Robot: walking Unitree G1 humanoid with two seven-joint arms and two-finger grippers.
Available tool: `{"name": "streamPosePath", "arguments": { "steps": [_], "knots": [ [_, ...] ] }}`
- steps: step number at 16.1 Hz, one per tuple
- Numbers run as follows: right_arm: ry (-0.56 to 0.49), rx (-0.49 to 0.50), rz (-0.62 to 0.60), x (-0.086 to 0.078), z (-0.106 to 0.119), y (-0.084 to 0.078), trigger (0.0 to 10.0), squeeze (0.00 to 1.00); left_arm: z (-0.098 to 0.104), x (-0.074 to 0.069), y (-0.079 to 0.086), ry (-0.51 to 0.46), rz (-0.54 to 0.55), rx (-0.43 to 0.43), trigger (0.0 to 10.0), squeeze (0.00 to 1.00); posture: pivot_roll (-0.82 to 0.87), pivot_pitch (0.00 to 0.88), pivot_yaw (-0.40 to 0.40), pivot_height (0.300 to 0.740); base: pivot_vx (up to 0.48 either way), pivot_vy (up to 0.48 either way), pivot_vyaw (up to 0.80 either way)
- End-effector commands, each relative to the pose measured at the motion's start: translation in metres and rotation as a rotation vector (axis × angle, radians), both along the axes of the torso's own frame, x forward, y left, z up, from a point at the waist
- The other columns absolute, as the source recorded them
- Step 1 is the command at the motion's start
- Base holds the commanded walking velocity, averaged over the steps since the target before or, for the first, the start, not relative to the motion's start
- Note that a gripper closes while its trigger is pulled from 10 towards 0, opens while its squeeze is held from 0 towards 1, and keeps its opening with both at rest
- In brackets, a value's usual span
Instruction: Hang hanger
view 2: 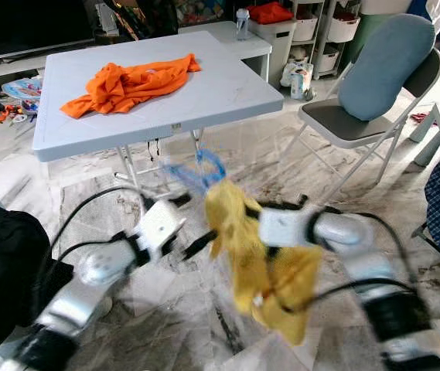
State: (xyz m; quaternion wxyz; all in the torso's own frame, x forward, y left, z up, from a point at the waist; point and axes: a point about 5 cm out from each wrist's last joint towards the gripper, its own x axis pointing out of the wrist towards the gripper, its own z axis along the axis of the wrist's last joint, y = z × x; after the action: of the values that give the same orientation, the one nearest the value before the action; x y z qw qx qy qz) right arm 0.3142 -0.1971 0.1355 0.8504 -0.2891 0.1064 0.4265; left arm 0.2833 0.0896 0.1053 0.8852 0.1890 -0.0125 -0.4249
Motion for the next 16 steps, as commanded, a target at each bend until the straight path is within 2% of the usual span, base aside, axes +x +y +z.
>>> {"name": "streamPosePath", "arguments": {
  "steps": [1,3,5,7,8,11,13,15,16],
  "knots": [
    [-0.030,-0.034,0.043,0.003,0.009,-0.007,10.0,0.00,0.001,-0.002,0.005,-0.010,-0.032,0.015,10.0,1.00,-0.15,0.000,0.002,0.740,0.000,0.000,0.00],
    [0.005,-0.093,0.071,0.003,0.011,-0.025,10.0,0.00,0.001,-0.001,0.015,-0.030,-0.026,0.048,10.0,1.00,-0.14,0.000,0.004,0.740,0.000,0.000,0.00],
    [0.025,-0.109,0.108,0.001,0.012,-0.032,10.0,0.00,0.003,0.000,0.019,-0.037,-0.020,0.050,10.0,1.00,-0.14,0.000,0.002,0.740,0.000,0.000,0.00],
    [0.077,-0.098,0.205,-0.005,0.015,-0.036,10.0,0.00,-0.003,0.002,0.027,0.014,-0.035,0.053,10.0,1.00,-0.14,0.000,0.003,0.740,0.000,0.000,0.00],
    [0.082,-0.094,0.249,-0.007,0.017,-0.036,10.0,0.00,-0.005,0.001,0.026,0.038,-0.059,0.049,10.0,0.00,-0.14,0.000,0.003,0.740,0.000,0.000,0.00],
    [0.095,-0.100,0.344,-0.015,0.025,-0.041,10.0,0.00,-0.011,-0.003,0.025,0.086,-0.121,0.036,10.0,0.00,-0.15,0.000,0.008,0.740,0.000,0.000,0.00],
    [0.110,-0.074,0.389,-0.018,0.032,-0.041,10.0,0.00,-0.013,-0.001,0.028,0.105,-0.127,0.048,10.0,0.00,-0.15,0.000,0.013,0.740,0.000,0.000,0.00],
    [0.142,-0.090,0.458,-0.026,0.035,-0.041,10.0,0.00,-0.015,0.002,0.029,0.129,-0.133,0.033,10.0,0.00,-0.16,0.000,0.016,0.740,0.000,0.000,0.00],
    [0.149,-0.088,0.477,-0.028,0.037,-0.040,10.0,0.00,-0.016,0.002,0.029,0.149,-0.153,0.025,7.2,0.00,-0.16,0.000,0.019,0.740,0.000,0.000,0.00]
  ]
}}
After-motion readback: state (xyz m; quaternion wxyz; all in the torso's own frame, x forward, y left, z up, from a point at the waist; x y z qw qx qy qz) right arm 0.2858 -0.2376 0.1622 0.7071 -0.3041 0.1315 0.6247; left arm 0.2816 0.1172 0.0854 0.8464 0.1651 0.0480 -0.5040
